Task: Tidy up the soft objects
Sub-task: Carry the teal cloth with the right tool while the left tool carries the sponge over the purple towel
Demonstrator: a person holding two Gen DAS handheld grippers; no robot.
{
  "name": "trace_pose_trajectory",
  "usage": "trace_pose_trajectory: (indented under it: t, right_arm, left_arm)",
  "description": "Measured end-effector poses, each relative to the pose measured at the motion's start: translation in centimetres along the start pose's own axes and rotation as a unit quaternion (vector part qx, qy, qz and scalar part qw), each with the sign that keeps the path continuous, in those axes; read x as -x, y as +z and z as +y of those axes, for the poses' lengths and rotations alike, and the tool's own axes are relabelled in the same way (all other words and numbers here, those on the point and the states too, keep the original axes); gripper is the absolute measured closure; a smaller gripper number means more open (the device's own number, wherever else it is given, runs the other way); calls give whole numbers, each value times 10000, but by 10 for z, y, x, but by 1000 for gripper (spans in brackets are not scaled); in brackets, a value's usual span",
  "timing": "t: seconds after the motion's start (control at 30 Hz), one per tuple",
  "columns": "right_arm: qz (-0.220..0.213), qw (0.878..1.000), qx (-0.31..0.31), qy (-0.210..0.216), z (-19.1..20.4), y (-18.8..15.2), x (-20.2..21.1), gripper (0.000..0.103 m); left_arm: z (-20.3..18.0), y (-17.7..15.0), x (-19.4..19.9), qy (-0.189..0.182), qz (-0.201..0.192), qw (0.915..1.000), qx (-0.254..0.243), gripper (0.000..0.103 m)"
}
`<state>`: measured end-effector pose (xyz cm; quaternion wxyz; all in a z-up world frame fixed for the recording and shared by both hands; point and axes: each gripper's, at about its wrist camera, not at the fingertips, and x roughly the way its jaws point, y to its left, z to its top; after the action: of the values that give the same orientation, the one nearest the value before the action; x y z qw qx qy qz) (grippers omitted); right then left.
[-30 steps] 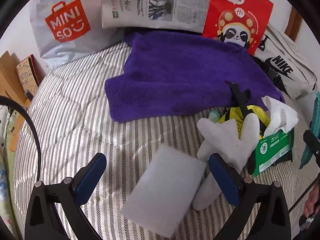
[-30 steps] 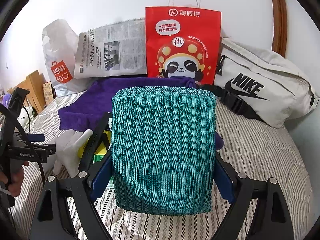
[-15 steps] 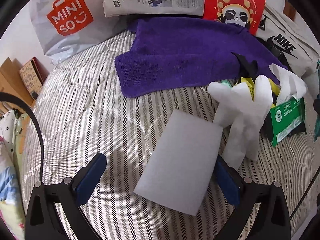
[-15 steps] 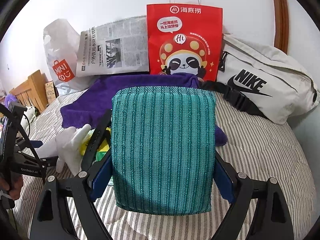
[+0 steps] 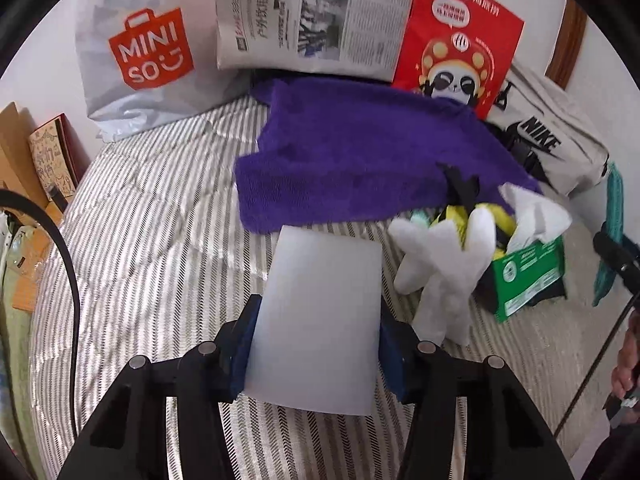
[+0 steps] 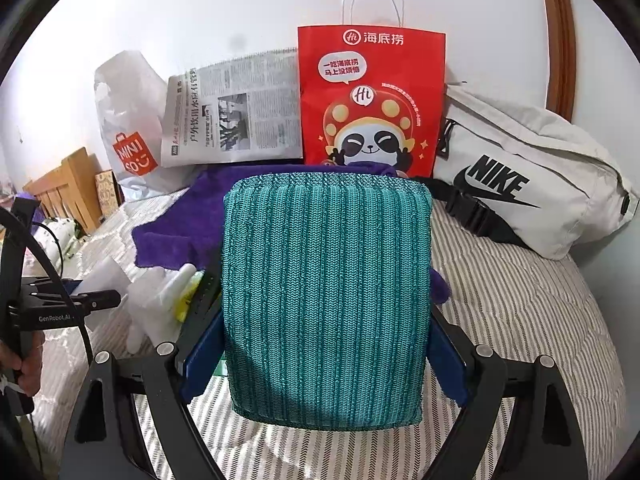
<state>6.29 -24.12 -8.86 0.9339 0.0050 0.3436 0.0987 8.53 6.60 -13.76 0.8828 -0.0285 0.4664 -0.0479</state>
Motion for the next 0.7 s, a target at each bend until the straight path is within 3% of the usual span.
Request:
trace_pose_trajectory:
  t: [0.37, 0.7]
  right_arm:
    - [-4, 9992, 122, 390, -6, 23, 12, 15]
    - [158, 9991, -83, 378, -24, 61, -2, 15]
  left_arm:
    - [-5, 20, 20, 5, -193, 9998, 4, 52]
    - [-8, 47, 15, -133, -237, 9996, 114, 52]
